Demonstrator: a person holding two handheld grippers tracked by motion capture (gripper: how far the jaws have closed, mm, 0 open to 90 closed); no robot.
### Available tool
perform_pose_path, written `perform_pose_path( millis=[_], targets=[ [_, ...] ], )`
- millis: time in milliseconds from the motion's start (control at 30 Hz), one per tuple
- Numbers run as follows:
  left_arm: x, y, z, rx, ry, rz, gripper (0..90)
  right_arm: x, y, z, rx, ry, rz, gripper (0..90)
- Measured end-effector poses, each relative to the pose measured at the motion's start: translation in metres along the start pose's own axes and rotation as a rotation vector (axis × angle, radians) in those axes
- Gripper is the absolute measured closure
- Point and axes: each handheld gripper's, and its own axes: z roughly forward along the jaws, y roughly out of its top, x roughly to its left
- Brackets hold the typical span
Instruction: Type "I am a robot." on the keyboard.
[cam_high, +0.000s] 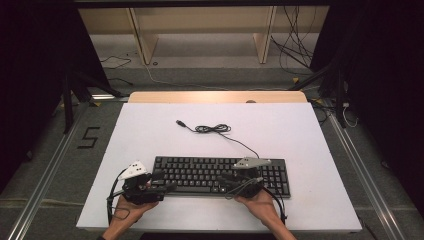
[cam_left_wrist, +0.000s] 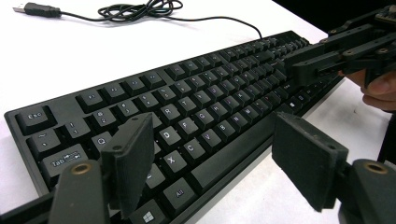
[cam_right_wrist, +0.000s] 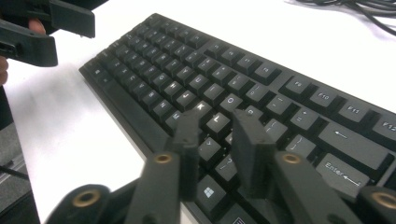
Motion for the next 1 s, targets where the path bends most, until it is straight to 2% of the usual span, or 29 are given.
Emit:
perform_pose_path(
  millis=[333,633,1000],
  targets=[
    [0.000,0.000,0.000,0.002,-0.001,-0.003,29.0,-0.005,-0.001,-0.015,-0.037,0.006,0.013,61.7],
    [0.001,0.000,0.000,0.002,-0.004,-0.006,29.0,-0.006,-0.004,-0.028,-0.057,0.007,0.012,48.2],
    [0.001,0.000,0.000,0.004,-0.010,-0.011,28.8,-0.010,-0.010,-0.042,-0.085,-0.003,0.014,42.0]
  ],
)
